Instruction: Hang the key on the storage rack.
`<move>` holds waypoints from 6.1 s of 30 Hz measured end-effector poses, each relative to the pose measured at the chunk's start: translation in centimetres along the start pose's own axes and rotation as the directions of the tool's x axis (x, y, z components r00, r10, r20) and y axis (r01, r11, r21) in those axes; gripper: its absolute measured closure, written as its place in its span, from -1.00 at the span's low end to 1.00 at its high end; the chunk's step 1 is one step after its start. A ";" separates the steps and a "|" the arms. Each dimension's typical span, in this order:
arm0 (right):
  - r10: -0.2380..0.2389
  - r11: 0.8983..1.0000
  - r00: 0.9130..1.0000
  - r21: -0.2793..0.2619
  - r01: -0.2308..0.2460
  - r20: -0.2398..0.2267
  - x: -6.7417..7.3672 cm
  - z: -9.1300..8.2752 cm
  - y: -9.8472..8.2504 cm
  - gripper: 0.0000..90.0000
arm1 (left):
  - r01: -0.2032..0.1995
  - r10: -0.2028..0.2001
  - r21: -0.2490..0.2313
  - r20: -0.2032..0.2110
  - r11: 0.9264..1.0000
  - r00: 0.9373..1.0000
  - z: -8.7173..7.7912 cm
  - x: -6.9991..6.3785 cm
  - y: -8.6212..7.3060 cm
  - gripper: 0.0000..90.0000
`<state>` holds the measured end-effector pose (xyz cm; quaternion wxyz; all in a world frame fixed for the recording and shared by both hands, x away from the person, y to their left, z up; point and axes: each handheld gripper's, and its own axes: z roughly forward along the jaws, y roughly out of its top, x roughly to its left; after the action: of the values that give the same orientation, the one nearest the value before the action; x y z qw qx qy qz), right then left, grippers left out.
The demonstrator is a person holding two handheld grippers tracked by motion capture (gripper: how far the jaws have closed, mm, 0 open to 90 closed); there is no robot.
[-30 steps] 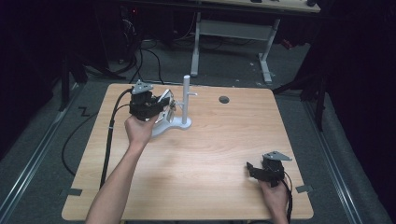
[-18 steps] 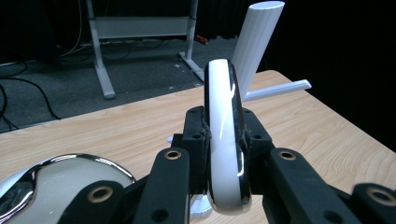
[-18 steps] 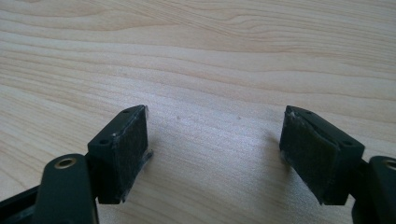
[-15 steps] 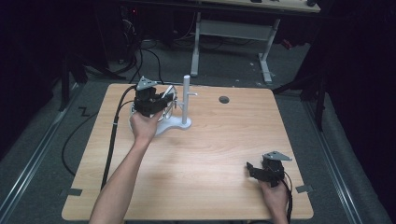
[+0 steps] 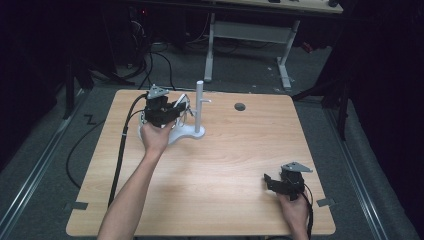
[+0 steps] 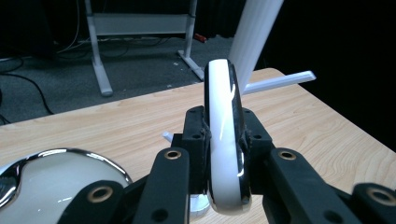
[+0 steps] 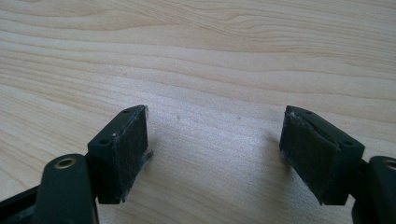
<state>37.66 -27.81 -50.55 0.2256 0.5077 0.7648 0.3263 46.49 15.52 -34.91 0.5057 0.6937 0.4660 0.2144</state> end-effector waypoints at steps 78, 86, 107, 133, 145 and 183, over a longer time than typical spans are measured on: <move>0.000 1.000 1.000 -0.001 0.000 0.002 0.1 0.0 0.0 -0.48 | -0.071 0.085 0.221 -0.054 0.973 0.995 3.7 0.1 -7.0 0.65; 0.000 1.000 1.000 -0.001 0.000 0.002 0.0 0.0 0.0 -0.48 | -0.072 0.086 0.226 -0.054 0.971 0.995 3.6 0.1 -7.1 0.61; 0.000 1.000 1.000 -0.001 0.000 0.001 0.0 0.0 0.0 -0.48 | -0.057 0.069 0.185 -0.060 0.981 0.996 1.1 0.1 -7.0 0.23; 0.000 1.000 1.000 -0.001 0.000 0.001 0.0 0.0 0.0 -0.48 | -0.043 0.053 0.122 -0.080 0.992 0.995 -2.6 0.7 -6.9 0.03; 0.001 1.000 1.000 -0.001 -0.001 0.001 0.0 0.0 0.0 -0.48 | -0.032 0.040 0.093 -0.083 0.995 0.996 -4.0 0.8 -6.8 0.02; 0.000 1.000 1.000 -0.001 0.000 0.001 0.0 0.0 0.0 -0.48 | 0.014 -0.010 0.046 -0.092 0.999 0.996 -7.9 1.8 -8.8 -0.01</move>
<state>37.65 -27.76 -50.56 0.2263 0.5080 0.7643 0.3264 37.51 21.55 -40.02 0.4688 0.6917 0.4978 0.2323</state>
